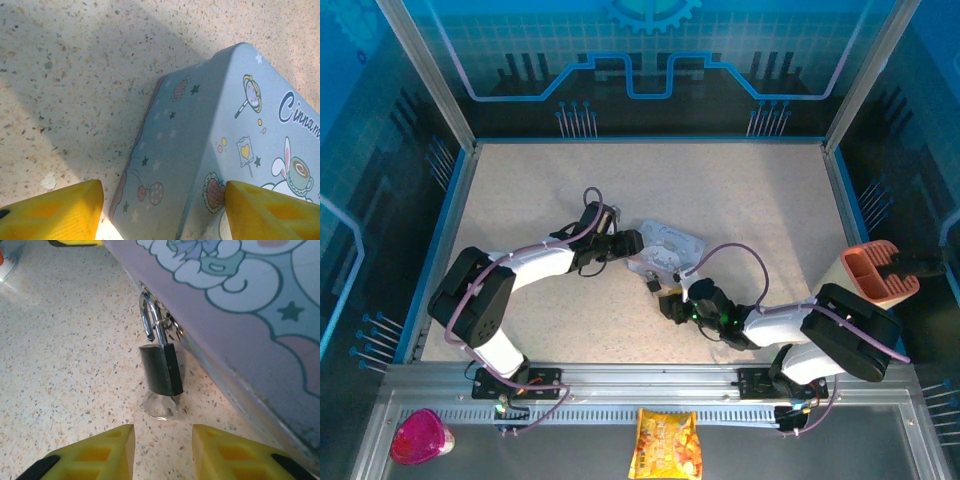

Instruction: Unlock a padlock with a key

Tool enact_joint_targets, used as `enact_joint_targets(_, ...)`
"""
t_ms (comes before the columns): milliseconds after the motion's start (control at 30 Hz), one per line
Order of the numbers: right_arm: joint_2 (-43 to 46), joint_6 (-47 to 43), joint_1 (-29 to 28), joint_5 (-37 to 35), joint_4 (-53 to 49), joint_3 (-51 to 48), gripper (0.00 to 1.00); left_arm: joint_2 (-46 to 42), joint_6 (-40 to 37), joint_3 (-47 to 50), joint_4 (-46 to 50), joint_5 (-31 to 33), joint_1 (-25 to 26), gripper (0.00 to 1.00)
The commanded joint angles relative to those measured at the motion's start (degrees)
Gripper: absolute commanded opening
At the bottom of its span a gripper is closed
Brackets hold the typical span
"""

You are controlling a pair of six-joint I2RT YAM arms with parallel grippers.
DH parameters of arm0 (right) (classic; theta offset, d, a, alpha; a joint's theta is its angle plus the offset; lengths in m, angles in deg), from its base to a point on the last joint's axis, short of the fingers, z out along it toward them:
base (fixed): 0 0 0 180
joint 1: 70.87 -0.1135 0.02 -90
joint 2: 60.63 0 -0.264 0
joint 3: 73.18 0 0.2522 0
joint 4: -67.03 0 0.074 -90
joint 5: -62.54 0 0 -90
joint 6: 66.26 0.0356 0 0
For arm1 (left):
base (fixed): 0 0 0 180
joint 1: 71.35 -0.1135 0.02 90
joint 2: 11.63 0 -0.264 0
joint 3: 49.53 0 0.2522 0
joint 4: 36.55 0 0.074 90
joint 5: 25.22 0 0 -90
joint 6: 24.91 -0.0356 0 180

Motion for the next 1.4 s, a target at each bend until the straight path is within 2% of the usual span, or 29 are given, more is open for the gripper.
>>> enact_joint_targets(0, 1.07, -1.02, 1.2, 1.36, -5.61, 2.18, 0.38, 2.97, 0.1, 2.37, 4.13, 2.66, -0.04, 0.64)
enact_joint_targets(200, 1.98, -3.23, 1.4, 2.34, -8.73, 4.59, 0.45, 2.54, 0.71, 3.12, 4.29, 3.72, -0.02, 0.63)
enact_joint_targets(300, 1.19, -4.17, 1.63, 0.31, -10.95, 6.41, 0.48, 2.78, 1.24, 3.28, 4.56, 4.4, -0.02, 0.63)
enact_joint_targets(433, 1.06, -5.41, 4.59, -0.47, -15.56, 7.87, 0.5, 2.9, 1.89, 3.45, 4.3, 4.85, -0.01, 0.63)
enact_joint_targets(567, 0.33, -6.85, 8.9, 6.41, -16.57, 8.6, 0.51, 3.23, 2.16, 3.47, 4.25, 5.18, -0.05, 0.62)
enact_joint_targets(767, -3.23, -9.54, 11.52, 14.19, -15.44, 10.73, 0.5, 4.5, 2.88, 3.15, 3.52, 4.77, -0.07, 0.62)
enact_joint_targets(867, -5.22, -8.96, 12.41, 17.28, -13.6, 10.94, 0.47, 4.81, 3.22, 3.06, 3.6, 4.85, -0.08, 0.61)
enact_joint_targets(1100, -8.86, -8.54, 12.43, 18.7, -11.0, 11.31, 0.38, 4.8, 3.92, 3.48, 3.35, 4.84, 0.16, 0.61)
enact_joint_targets(1367, -8.1, -7.91, 12.09, 13.6, -11.99, 11.4, 0.19, 4.9, 5.34, 3.85, 3.67, 6.48, 1.05, 0.61)
